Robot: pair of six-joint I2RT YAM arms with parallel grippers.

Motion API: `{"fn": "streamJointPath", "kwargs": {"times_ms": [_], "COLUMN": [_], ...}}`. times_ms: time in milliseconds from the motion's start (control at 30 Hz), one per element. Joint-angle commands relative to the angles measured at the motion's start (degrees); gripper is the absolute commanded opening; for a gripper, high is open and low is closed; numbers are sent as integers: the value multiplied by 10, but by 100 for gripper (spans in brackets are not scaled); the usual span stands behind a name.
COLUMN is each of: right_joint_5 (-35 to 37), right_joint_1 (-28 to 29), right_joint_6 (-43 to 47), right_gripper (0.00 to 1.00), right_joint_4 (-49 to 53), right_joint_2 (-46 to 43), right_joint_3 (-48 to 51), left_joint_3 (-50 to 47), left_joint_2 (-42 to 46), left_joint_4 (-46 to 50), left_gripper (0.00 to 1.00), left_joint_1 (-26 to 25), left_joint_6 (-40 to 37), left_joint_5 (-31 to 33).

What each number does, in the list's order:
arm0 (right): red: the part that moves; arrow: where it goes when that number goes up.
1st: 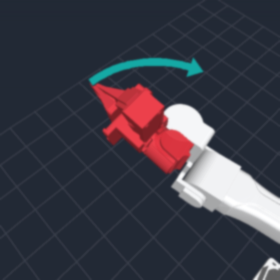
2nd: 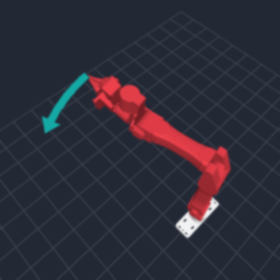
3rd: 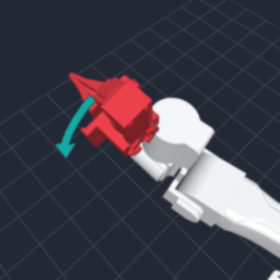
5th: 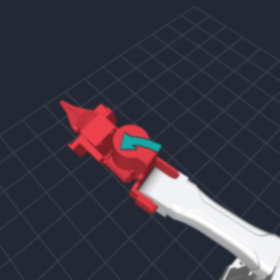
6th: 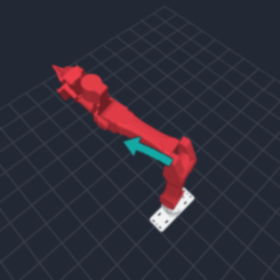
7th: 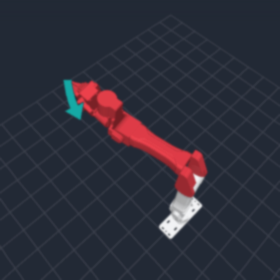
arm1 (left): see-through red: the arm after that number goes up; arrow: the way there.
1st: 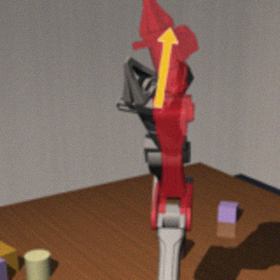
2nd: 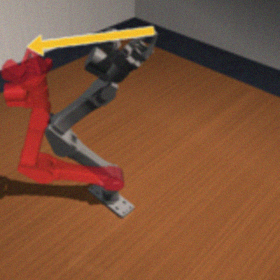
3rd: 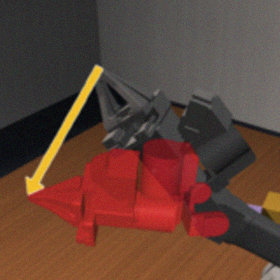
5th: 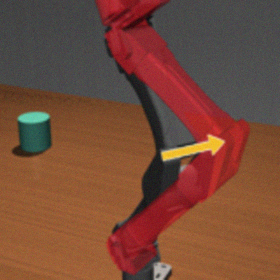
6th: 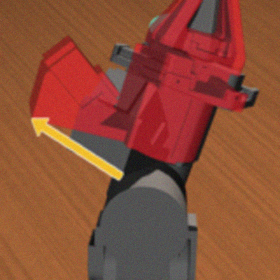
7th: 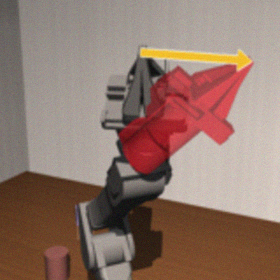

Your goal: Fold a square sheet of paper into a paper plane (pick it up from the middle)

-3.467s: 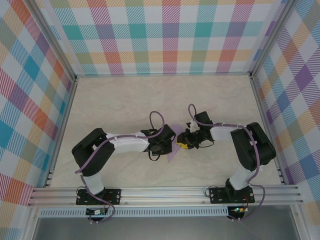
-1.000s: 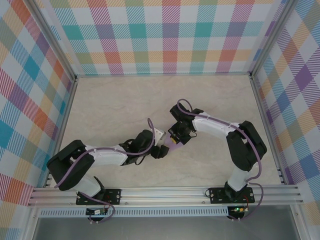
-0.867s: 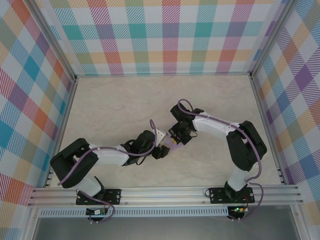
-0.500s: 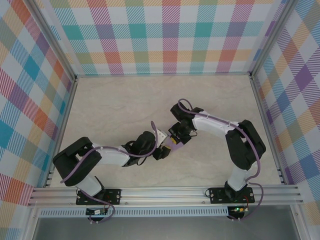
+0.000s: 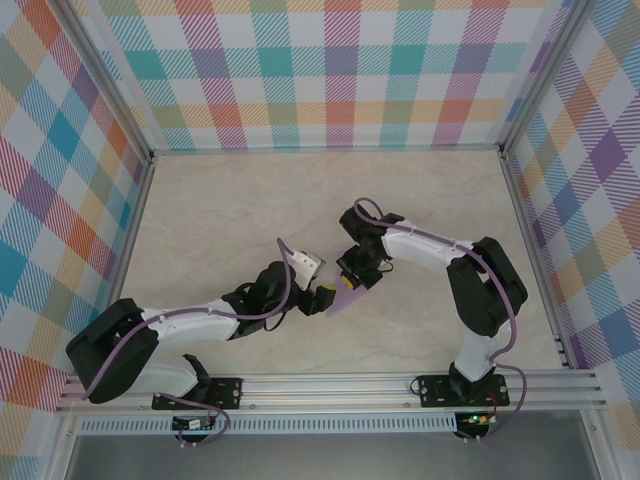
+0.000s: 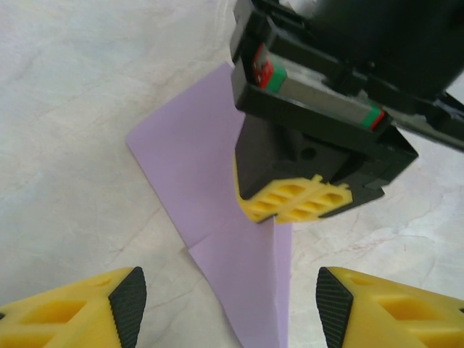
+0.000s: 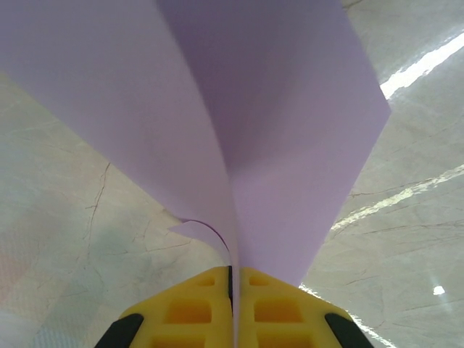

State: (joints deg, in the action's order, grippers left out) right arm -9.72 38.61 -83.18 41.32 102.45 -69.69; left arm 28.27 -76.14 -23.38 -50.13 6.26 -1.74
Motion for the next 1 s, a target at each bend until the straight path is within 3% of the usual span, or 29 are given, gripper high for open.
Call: {"fn": "streamJointPath", "kwargs": {"times_ms": [0, 167, 533, 733, 967], "right_joint_5": [-5, -6, -23, -36, -27], "right_joint_1": [-2, -2, -4, -9, -31], "right_joint_6": [2, 2, -1, -1, 1], "right_gripper": [6, 8, 12, 20, 27], "right_joint_4": [21, 23, 14, 10, 14], "right_joint_2": [4, -1, -3, -12, -49], "right_joint_3": [-17, -16, -11, -6, 14], "left_joint_3": [-6, 6, 35, 34, 22], "left_joint_2": [-19, -65, -141, -167, -161], "left_joint_4": [3, -24, -58, -75, -85], "left_gripper": [66, 66, 63, 54, 34], "left_joint_1": [-4, -17, -38, -39, -41], "left_joint_6": [32, 47, 30, 13, -19], "left_joint_5": [-37, -56, -17, 14, 30]}}
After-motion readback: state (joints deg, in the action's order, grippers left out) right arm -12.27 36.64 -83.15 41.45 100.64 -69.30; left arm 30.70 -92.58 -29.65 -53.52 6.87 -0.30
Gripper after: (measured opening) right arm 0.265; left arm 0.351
